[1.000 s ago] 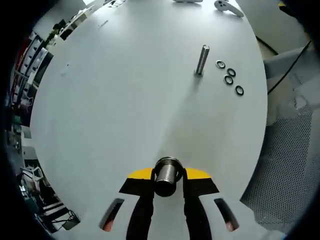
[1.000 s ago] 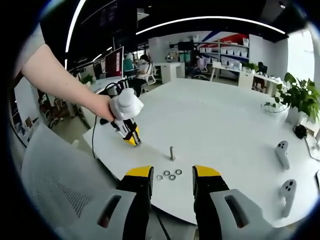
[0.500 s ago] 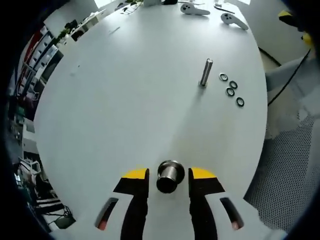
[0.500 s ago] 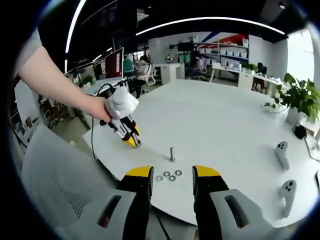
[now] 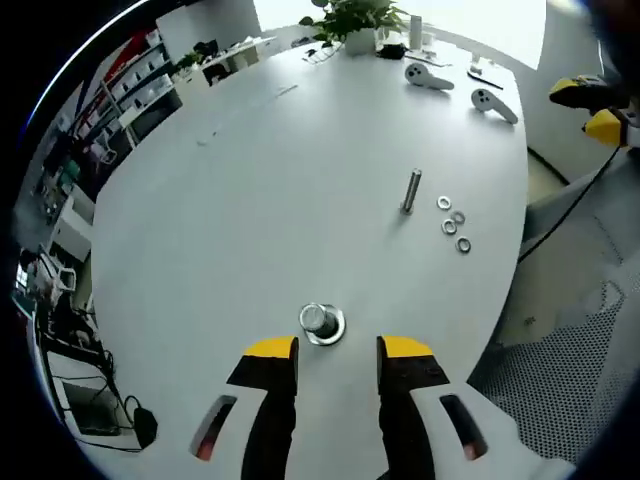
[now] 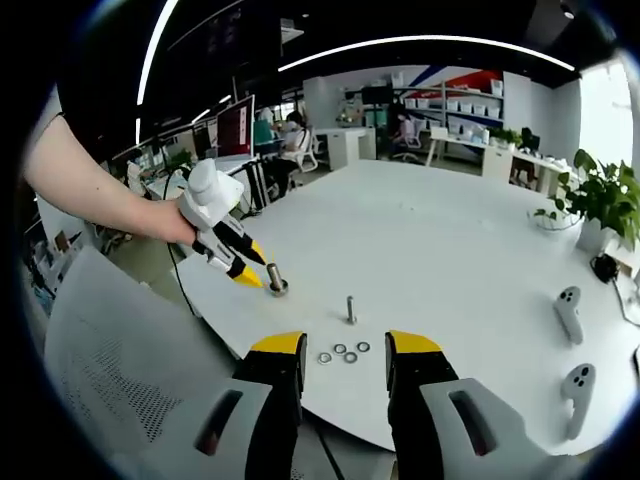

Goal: Place the washer onto the threaded stud by aligning its center hole with the stud, sliding it down to the base, and recovering from edge contact or off-axis alignment until the washer reaches the visible bottom stop.

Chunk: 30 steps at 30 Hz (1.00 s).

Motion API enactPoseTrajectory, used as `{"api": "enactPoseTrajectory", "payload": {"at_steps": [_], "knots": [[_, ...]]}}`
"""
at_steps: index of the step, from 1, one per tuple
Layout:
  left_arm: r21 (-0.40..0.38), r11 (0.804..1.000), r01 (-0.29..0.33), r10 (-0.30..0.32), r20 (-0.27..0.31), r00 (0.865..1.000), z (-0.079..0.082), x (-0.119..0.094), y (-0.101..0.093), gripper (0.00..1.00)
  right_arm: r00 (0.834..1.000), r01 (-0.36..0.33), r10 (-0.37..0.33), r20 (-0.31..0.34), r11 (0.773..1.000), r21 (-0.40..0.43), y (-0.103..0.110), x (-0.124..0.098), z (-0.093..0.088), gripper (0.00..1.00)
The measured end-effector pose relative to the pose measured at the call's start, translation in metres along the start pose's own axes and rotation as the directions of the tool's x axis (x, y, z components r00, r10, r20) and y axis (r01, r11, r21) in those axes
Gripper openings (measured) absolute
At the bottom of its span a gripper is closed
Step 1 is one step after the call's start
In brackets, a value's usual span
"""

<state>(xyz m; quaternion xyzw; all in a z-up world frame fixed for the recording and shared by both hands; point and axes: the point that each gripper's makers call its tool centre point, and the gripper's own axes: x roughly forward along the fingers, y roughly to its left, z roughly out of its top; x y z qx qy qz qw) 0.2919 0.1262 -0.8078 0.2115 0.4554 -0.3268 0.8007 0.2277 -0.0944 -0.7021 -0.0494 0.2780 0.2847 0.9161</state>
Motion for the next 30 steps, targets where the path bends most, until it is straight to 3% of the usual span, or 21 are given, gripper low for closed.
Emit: {"api": "enactPoseTrajectory", "payload": {"at_steps": [3,9,12,15,19,23,28,30], "knots": [[0.001,1.0,-0.006,0.006,0.001,1.0,-0.005,-0.011,-0.006,0.3,1.0,-0.008,0.008,-0.001,1.0,0.001,0.001,0.0,0.0,0.34],[-0.067,0.998,0.008,-0.002,0.097,0.995,0.004,-0.038,-0.024,0.33,1.0,-0.023,0.023,-0.011,1.0,-0.002,0.004,0.001,-0.002,0.34],[-0.063,0.998,0.008,0.001,0.141,0.99,0.009,-0.051,-0.032,0.33,1.0,-0.027,0.027,-0.015,1.0,-0.004,0.005,0.002,-0.002,0.34],[-0.056,0.998,0.037,-0.024,0.218,0.976,0.017,-0.064,-0.043,0.33,0.999,-0.035,0.035,-0.025,0.999,0.003,0.006,0.003,-0.004,0.34],[-0.049,0.999,0.02,-0.009,0.222,0.975,0.006,-0.075,-0.046,0.33,0.999,-0.04,0.039,-0.036,0.999,-0.004,0.007,0.004,-0.006,0.34],[-0.17,0.983,0.067,-0.009,0.322,0.947,0.011,-0.091,-0.051,0.33,0.998,-0.043,0.043,-0.046,0.999,0.001,0.007,0.005,-0.008,0.34],[-0.091,0.996,0.019,0.012,0.326,0.945,0.008,-0.106,-0.057,0.33,0.997,-0.04,0.039,-0.069,0.999,0.0,0.007,0.005,-0.012,0.34],[-0.087,0.995,0.044,-0.01,0.353,0.935,0.014,-0.114,-0.063,0.34,0.996,-0.039,0.039,-0.081,0.999,0.0,0.008,0.006,-0.015,0.35]]}}
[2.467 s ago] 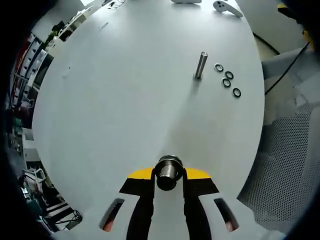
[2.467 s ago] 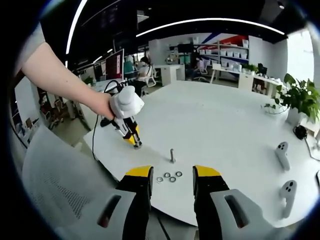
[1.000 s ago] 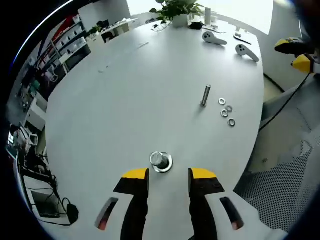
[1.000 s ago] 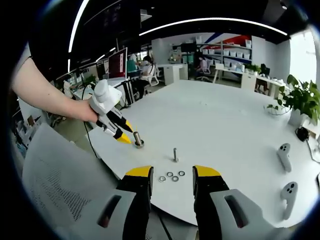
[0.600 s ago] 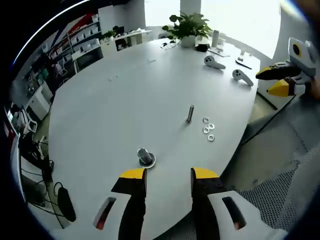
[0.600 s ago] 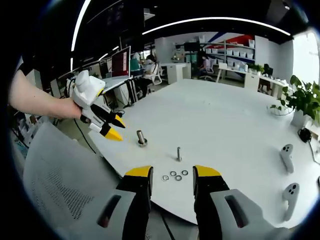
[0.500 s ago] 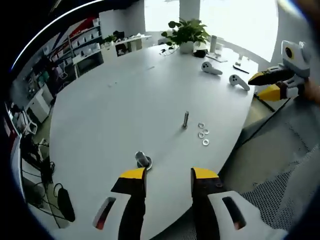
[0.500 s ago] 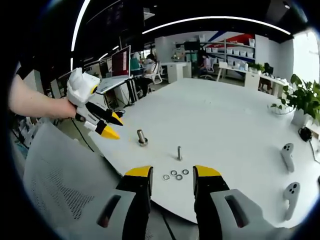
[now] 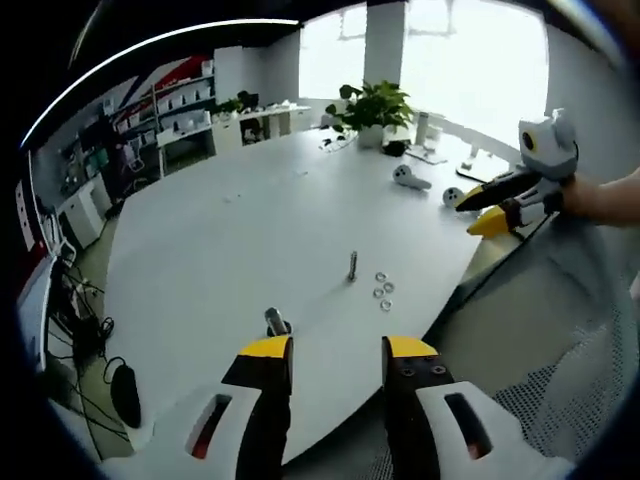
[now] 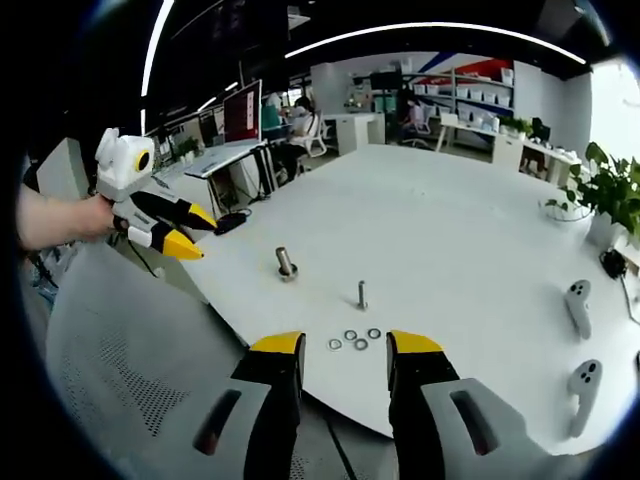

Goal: Place the washer onto the threaded stud by aligning its center hole with the stud, sliding it down to the base, and recovering from edge contact or off-axis alignment until the washer reaches the visible bottom stop.

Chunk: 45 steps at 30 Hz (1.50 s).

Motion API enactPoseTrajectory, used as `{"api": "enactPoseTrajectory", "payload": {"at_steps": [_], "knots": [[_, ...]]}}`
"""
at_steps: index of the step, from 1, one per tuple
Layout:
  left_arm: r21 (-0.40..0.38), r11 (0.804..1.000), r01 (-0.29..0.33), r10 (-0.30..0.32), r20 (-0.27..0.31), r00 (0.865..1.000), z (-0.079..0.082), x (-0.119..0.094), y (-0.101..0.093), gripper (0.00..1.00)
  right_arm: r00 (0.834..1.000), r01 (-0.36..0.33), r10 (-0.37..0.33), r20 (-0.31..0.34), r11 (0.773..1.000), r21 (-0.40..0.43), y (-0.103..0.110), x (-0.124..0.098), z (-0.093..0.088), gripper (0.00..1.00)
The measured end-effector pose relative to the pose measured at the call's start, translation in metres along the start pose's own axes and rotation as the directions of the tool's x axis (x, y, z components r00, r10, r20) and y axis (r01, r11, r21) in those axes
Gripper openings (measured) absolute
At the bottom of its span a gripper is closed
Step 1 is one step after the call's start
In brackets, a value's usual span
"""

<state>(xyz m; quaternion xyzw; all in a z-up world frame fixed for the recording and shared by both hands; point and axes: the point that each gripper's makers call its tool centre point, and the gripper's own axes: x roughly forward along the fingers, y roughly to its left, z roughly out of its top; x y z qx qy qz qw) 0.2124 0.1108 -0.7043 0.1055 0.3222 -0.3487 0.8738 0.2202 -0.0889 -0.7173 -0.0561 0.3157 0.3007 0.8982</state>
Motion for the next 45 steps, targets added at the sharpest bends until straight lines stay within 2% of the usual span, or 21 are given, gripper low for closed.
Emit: {"api": "enactPoseTrajectory", "payload": {"at_steps": [6,12,16,19,21,25,28,37,45], "knots": [[0.01,1.0,0.024,-0.024,0.042,0.999,0.009,-0.016,-0.008,0.34,0.999,0.019,-0.02,-0.044,1.0,-0.012,-0.002,0.001,-0.007,0.35],[-0.005,0.998,0.066,-0.065,0.071,0.995,0.002,-0.017,-0.018,0.34,0.999,0.042,-0.042,-0.034,0.999,0.007,-0.006,0.0,-0.005,0.36],[0.019,0.997,0.08,-0.081,0.077,0.994,0.005,-0.021,-0.024,0.34,0.993,0.072,-0.074,-0.087,0.997,-0.022,-0.01,0.001,-0.015,0.36],[0.038,0.995,0.091,-0.095,0.112,0.989,0.01,-0.027,-0.027,0.34,0.994,0.079,-0.078,-0.081,0.997,0.009,-0.013,0.001,-0.013,0.36],[0.037,0.995,0.09,-0.093,0.105,0.99,0.006,-0.028,-0.023,0.34,0.992,0.086,-0.084,-0.091,0.996,0.015,-0.014,0.001,-0.015,0.36],[0.014,0.995,0.096,-0.097,0.134,0.986,0.006,-0.032,-0.017,0.34,0.989,0.09,-0.09,-0.12,0.996,-0.002,-0.013,0.002,-0.02,0.36],[-0.047,0.991,0.122,-0.112,0.177,0.978,0.01,-0.032,-0.018,0.34,0.988,0.098,-0.097,-0.118,0.995,0.004,-0.015,0.001,-0.021,0.36],[0.051,0.987,0.153,-0.159,0.156,0.975,0.008,-0.028,-0.036,0.32,0.985,0.119,-0.119,-0.127,0.993,-0.006,-0.019,0.0,-0.023,0.36],[0.042,0.987,0.158,-0.162,0.144,0.976,0.004,-0.028,-0.033,0.32,0.984,0.114,-0.114,-0.136,0.993,-0.011,-0.017,0.001,-0.024,0.36]]}}
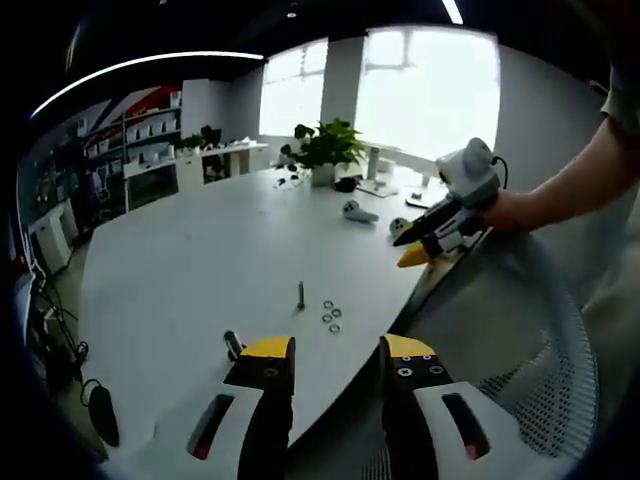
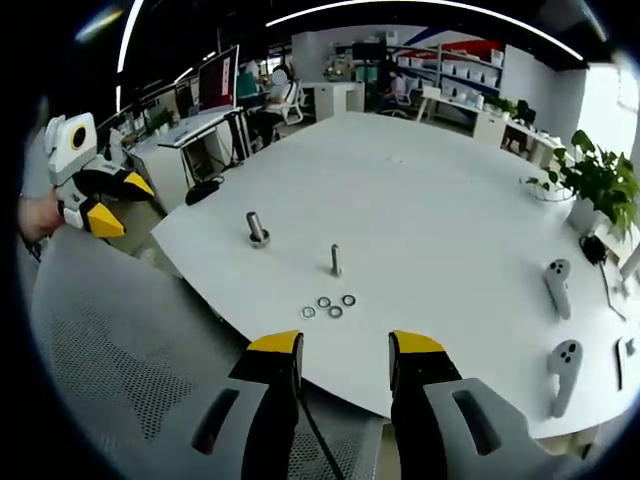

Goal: Place the washer onto the threaded stud by aligning its center hole with the stud, sliding it down to the base, and recovering from edge contact or off-axis alignment until the washer reaches the visible bottom stop.

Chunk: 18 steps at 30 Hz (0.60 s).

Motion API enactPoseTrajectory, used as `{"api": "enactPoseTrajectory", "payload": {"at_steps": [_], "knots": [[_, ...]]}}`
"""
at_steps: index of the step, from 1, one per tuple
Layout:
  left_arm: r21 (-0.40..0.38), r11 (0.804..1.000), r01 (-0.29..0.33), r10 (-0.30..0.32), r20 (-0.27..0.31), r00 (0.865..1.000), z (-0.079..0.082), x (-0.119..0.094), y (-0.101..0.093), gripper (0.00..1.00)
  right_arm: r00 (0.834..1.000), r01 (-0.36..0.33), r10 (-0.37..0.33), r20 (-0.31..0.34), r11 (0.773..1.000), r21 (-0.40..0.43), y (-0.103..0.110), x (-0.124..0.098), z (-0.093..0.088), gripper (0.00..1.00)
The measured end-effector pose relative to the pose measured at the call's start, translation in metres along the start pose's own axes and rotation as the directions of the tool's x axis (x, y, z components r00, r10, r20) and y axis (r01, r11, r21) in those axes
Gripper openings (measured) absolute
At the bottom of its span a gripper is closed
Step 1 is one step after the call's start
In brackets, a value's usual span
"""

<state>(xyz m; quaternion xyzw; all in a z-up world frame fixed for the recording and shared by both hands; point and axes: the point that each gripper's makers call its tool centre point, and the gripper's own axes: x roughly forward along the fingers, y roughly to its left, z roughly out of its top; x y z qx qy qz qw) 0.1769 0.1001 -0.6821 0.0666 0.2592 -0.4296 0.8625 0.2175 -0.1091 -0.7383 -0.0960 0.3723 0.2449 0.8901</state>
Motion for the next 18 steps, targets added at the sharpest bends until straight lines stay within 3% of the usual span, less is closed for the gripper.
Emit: {"api": "enactPoseTrajectory", "payload": {"at_steps": [7,9,18], "knots": [[-0.052,0.999,-0.005,0.005,0.0,1.0,-0.0003,0.0014,0.0041,0.32,1.0,-0.008,0.008,0.018,1.0,0.012,0.0003,-0.0011,0.0032,0.37],[-0.038,0.999,-0.005,0.004,-0.027,1.0,-0.0063,0.0016,0.0029,0.32,1.0,-0.011,0.01,0.023,1.0,0.023,0.0014,-0.0009,0.0044,0.37],[-0.008,1.0,-0.009,0.009,-0.033,0.999,-0.0066,0.0016,0.0016,0.32,0.999,-0.005,0.004,-0.037,0.999,-0.034,0.0034,0.0019,-0.0043,0.36]]}}
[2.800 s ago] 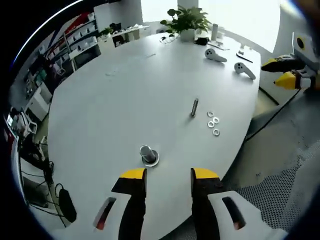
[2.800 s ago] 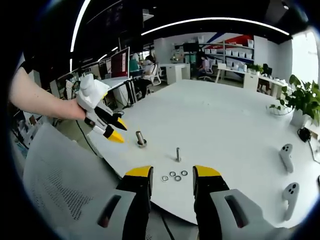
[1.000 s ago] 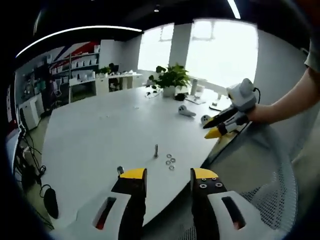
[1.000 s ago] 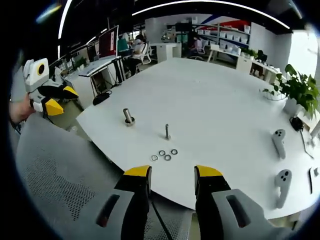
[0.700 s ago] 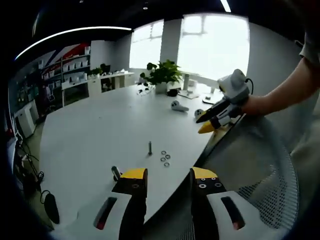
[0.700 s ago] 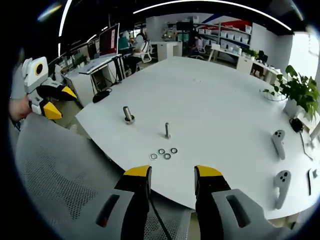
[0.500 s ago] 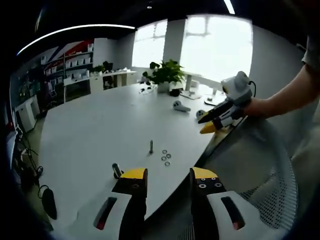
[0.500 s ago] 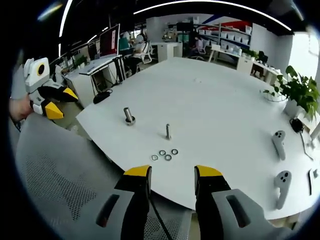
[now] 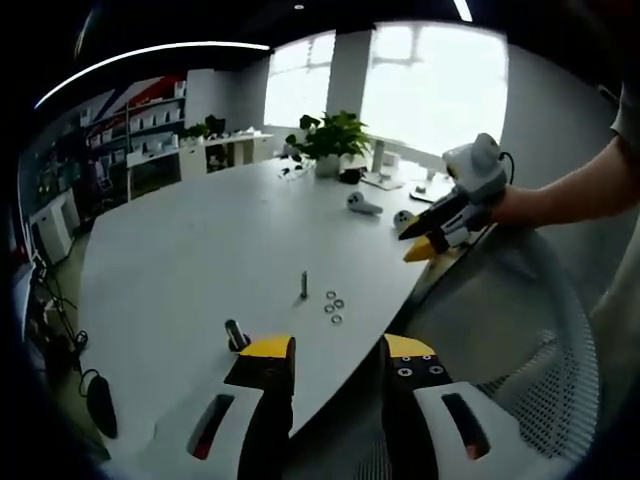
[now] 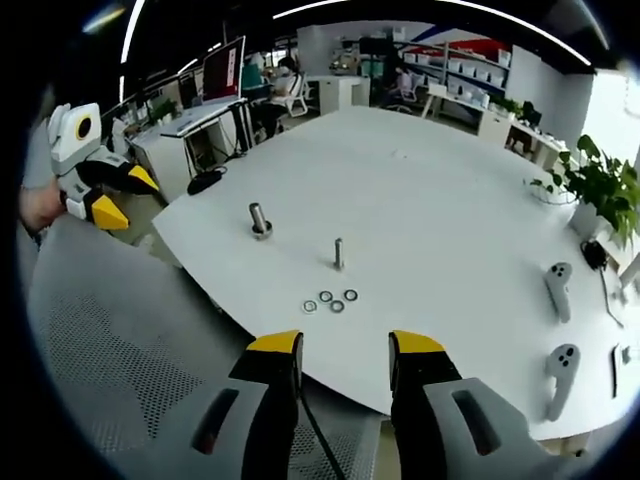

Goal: Place the washer onto the threaded stud by aligning its center hole with the stud, sliding it down to the base, and recovering from edge contact or off-axis alignment until the washer reaches the visible bottom stop.

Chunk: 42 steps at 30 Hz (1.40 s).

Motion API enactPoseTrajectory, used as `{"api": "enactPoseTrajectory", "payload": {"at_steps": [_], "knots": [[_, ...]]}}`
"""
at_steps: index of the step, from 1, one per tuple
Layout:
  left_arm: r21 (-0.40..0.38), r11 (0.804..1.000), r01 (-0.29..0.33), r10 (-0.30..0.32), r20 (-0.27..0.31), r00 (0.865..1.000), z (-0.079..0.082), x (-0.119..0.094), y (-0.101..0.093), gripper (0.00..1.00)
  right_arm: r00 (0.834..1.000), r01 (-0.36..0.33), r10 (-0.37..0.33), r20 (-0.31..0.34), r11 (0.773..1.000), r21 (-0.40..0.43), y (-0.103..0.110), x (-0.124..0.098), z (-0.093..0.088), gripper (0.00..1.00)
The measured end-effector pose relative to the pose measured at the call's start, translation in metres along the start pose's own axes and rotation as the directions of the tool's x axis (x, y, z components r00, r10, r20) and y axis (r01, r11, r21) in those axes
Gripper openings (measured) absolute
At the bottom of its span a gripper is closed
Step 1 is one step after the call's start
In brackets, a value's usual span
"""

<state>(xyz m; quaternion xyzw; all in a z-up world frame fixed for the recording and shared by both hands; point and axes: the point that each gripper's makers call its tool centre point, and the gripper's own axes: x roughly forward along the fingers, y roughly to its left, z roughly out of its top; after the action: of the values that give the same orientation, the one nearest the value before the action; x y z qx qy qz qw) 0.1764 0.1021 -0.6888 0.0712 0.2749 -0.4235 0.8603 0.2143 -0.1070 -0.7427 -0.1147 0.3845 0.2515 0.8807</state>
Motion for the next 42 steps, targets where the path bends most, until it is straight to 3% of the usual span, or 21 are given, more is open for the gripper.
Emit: {"api": "enactPoseTrajectory", "payload": {"at_steps": [5,12,15,18,28,32,36,39,42], "knots": [[0.0,1.0,-0.003,0.003,-0.011,1.0,-0.003,0.0,0.002,0.32,1.0,-0.006,0.007,0.002,1.0,-0.019,0.002,-0.001,0.004,0.36],[-0.004,1.0,0.002,-0.002,-0.017,1.0,-0.005,-0.001,0.001,0.32,0.993,-0.063,0.057,-0.103,0.996,-0.056,0.014,0.006,-0.008,0.36],[0.007,1.0,-0.003,0.003,-0.013,1.0,-0.005,-0.002,0.001,0.31,0.984,-0.043,0.03,-0.174,0.996,-0.076,0.007,0.011,-0.015,0.36],[0.006,1.0,-0.004,0.004,-0.014,1.0,-0.005,-0.002,0.001,0.31,0.979,-0.049,0.036,-0.202,0.997,-0.062,0.004,0.021,-0.015,0.36],[-0.04,0.999,-0.002,0.001,-0.017,1.0,-0.007,-0.003,0.006,0.3,0.977,-0.096,0.1,-0.189,0.995,0.027,0.012,0.053,0.005,0.34],[-0.048,0.999,-0.007,0.006,-0.012,1.0,-0.007,-0.004,0.006,0.3,0.965,-0.13,0.124,-0.233,0.991,-0.013,0.024,0.069,0.001,0.35],[-0.044,0.999,-0.009,0.008,-0.024,1.0,-0.009,-0.003,0.007,0.3,0.939,-0.166,0.104,-0.329,0.972,-0.167,0.033,0.083,-0.016,0.34],[-0.036,0.999,-0.01,0.008,-0.038,0.999,-0.012,-0.002,0.006,0.3,0.918,-0.208,0.137,-0.372,0.966,-0.157,0.045,0.091,-0.027,0.32],[-0.029,1.0,-0.011,0.009,-0.049,0.999,-0.014,-0.001,0.006,0.3,0.913,-0.224,0.155,-0.378,0.963,-0.148,0.051,0.098,-0.029,0.29]]}}
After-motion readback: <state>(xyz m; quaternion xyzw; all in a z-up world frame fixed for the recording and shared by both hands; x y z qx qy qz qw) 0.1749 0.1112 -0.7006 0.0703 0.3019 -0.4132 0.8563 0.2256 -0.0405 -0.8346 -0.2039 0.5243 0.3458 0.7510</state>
